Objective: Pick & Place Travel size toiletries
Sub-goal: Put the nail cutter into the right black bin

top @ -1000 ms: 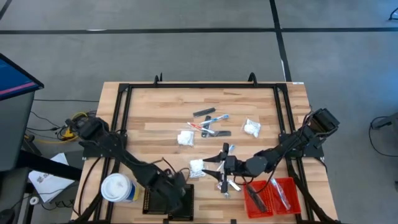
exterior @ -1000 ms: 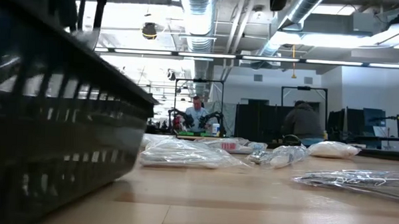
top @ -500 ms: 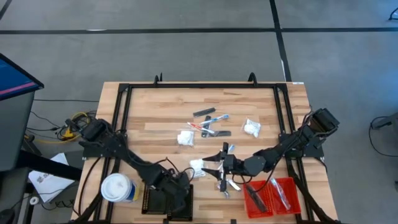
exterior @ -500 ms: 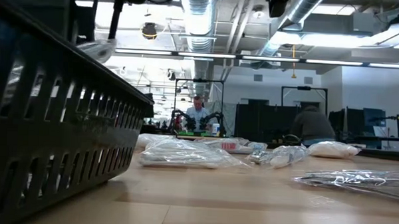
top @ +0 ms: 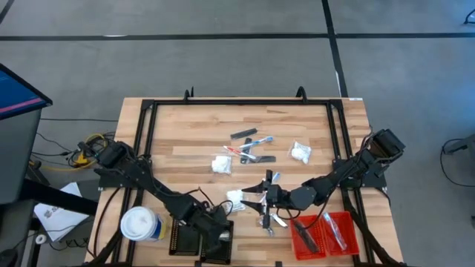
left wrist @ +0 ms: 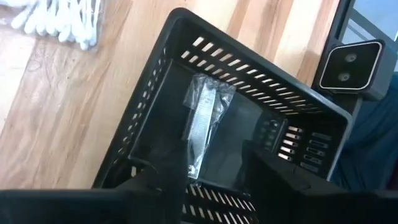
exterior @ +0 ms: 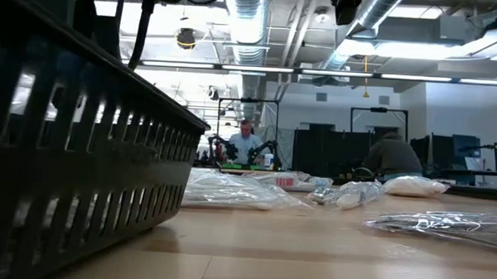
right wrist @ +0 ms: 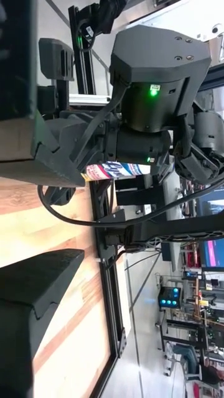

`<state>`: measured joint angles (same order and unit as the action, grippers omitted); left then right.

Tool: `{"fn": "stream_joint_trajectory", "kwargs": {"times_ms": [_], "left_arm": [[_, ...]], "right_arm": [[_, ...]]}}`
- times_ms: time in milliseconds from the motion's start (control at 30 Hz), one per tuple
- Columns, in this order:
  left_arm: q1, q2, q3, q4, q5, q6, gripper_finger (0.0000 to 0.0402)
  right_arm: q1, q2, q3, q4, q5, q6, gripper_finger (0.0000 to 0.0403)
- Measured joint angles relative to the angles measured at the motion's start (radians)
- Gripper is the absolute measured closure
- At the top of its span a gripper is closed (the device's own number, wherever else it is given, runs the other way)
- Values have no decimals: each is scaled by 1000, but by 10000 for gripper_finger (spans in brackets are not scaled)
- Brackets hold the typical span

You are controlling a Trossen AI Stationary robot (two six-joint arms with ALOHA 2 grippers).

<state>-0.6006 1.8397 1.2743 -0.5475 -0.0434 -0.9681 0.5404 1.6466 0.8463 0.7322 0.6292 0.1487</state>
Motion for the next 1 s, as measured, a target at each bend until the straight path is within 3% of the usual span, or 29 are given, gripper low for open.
{"fn": "stream_joint_trajectory", "kwargs": {"times_ms": [300, 767, 1000], "left_arm": [[0, -71, 0, 19, -42, 87, 254], [-77, -356, -42, 58, -513, 502, 270], [-37, -461, -95, 167, -694, 661, 270]], "right_arm": [[0, 0, 0, -1, 0, 2, 237], [2, 0, 1, -88, 0, 2, 239], [17, 0, 1, -134, -3, 62, 247]]}}
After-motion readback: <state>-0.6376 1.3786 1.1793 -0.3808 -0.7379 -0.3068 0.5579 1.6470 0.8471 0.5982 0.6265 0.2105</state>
